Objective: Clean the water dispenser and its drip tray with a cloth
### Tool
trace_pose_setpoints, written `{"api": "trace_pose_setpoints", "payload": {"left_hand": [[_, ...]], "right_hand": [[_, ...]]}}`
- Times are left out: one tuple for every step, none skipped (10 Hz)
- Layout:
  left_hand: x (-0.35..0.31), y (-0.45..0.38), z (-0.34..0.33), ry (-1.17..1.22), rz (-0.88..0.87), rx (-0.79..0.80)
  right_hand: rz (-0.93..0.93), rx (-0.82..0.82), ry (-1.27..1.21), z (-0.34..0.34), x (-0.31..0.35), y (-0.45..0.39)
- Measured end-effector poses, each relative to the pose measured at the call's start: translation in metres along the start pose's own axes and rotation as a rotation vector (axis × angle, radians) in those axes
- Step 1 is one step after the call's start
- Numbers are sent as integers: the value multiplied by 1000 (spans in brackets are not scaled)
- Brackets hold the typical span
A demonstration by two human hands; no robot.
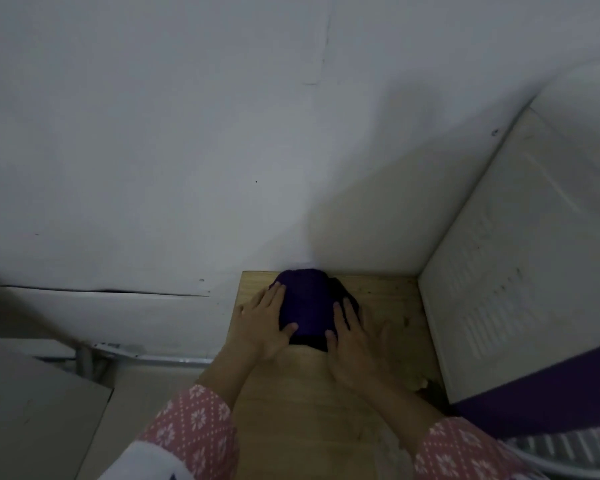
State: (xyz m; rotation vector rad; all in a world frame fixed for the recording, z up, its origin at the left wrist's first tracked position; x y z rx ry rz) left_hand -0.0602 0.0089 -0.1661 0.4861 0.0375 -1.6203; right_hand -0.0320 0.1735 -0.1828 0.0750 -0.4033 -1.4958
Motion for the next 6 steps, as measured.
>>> {"api": "trace_pose_setpoints", "payload": {"left_hand": [[-8, 9, 12, 32, -44, 60], [-20, 30, 24, 95, -51, 142], [-32, 50, 37, 194, -48, 230], [-53, 77, 56, 286, -51, 236], [-78, 100, 84, 289, -49, 183], [-102, 117, 115, 225, -52, 83]], "right_hand": [[-31, 48, -145, 16, 2, 10], [15, 68, -199, 33, -5, 27], [45, 85, -227, 52, -11, 40], [63, 108, -252, 78, -11, 63], [137, 54, -177, 119, -7, 83], [269, -55, -153, 165, 5, 99]]}}
Point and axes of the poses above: each hand's wrist, its own y-axis away from the middle knuckle, its own z-axis out of the back of the hand, x = y × z, the point moved 4 cm from there along -y, towards the middle knuckle, and after that the axes turned 5 degrees about y, right-handed, at the moved point
